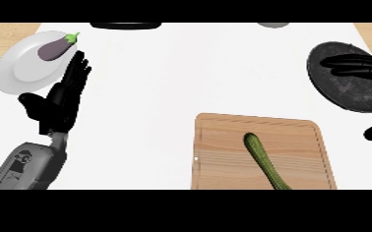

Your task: Pick the squash from the cutting board and place it in the pan

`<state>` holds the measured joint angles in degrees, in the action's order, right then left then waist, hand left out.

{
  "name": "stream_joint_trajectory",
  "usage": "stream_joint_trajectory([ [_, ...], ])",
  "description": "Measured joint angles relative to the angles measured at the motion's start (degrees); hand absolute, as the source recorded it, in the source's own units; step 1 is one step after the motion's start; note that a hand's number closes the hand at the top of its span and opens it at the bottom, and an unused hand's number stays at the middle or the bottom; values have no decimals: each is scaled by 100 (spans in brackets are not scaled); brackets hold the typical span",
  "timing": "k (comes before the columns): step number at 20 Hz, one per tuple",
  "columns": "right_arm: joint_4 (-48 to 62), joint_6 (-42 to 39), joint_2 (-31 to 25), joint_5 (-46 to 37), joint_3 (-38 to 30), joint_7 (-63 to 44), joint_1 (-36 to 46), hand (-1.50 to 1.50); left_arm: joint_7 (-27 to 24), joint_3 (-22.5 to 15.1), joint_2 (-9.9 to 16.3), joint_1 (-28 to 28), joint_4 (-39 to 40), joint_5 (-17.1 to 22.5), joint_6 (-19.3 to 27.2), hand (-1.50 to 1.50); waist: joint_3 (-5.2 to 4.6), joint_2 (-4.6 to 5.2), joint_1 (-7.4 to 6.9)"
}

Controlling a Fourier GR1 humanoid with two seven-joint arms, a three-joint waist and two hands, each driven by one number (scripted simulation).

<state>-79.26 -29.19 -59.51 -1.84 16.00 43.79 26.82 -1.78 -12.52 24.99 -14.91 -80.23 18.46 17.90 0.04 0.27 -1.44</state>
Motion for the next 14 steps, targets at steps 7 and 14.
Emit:
stream_joint_trajectory([
  [7,-420,101,196,-104,277,-244,337,-150,63,187,8,-5,36,-44,-107,0,-5,-18,71],
  [14,-1042,-145,142,117,694,-479,225,-150,82,246,-28,149,-96,-93,-151,0,-5,-35,107],
])
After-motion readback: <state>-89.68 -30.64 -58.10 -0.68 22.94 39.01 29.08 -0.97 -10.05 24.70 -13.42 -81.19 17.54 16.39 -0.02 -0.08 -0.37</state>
